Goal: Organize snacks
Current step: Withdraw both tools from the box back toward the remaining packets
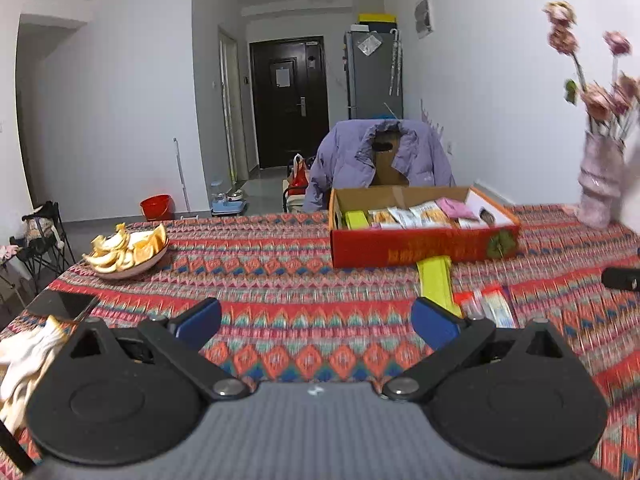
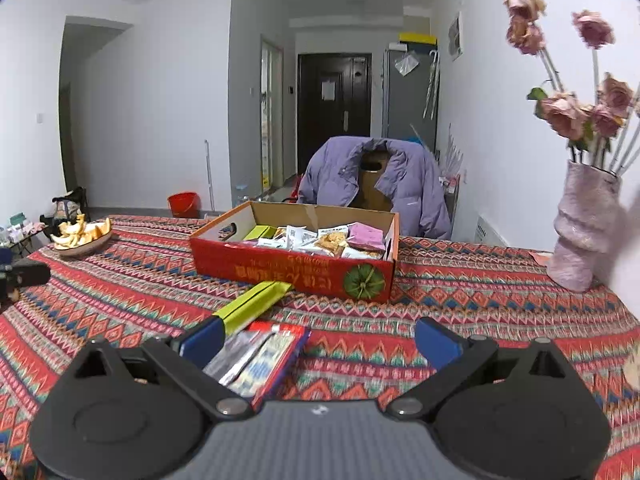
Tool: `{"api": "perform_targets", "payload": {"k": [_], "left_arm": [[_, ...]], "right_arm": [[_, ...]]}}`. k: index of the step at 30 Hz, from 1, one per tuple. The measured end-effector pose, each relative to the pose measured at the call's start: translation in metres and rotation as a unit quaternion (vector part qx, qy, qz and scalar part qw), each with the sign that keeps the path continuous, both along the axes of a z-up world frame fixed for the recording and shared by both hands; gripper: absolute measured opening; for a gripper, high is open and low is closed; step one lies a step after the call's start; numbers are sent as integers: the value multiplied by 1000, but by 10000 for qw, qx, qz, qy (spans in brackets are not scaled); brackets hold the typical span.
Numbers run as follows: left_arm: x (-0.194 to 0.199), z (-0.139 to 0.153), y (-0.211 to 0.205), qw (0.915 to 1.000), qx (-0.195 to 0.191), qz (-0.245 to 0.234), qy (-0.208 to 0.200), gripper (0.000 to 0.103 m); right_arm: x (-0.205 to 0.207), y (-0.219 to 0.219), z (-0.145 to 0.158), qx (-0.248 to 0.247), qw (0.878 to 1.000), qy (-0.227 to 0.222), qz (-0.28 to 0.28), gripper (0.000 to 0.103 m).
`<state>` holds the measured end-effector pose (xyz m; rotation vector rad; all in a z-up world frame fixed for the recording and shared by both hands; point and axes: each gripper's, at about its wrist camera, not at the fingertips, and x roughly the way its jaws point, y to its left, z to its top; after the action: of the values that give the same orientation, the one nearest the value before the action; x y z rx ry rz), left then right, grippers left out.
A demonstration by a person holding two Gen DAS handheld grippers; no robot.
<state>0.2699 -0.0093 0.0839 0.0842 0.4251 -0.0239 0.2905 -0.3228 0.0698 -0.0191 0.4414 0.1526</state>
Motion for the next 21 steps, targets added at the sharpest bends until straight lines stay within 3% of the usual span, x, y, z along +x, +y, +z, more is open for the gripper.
{"api": "perform_targets", "payload": {"k": [5, 11, 16, 21], "left_arm": [[-56, -11, 2, 9996, -16, -249, -128, 103], [-100, -19, 7, 9999, 59, -94, -133, 103], [-120, -30, 11, 9999, -20, 99, 4, 103], [-122, -40, 9, 9998, 26, 109, 145, 103]], "right_arm": [[-55, 11, -18, -65, 9998, -148, -75, 103], [-114, 21, -29, -210, 9996, -129, 129, 103], [-151, 29, -37, -453, 9987, -208, 97, 103], [-157, 30, -45, -396, 9989, -122, 231, 103]]}}
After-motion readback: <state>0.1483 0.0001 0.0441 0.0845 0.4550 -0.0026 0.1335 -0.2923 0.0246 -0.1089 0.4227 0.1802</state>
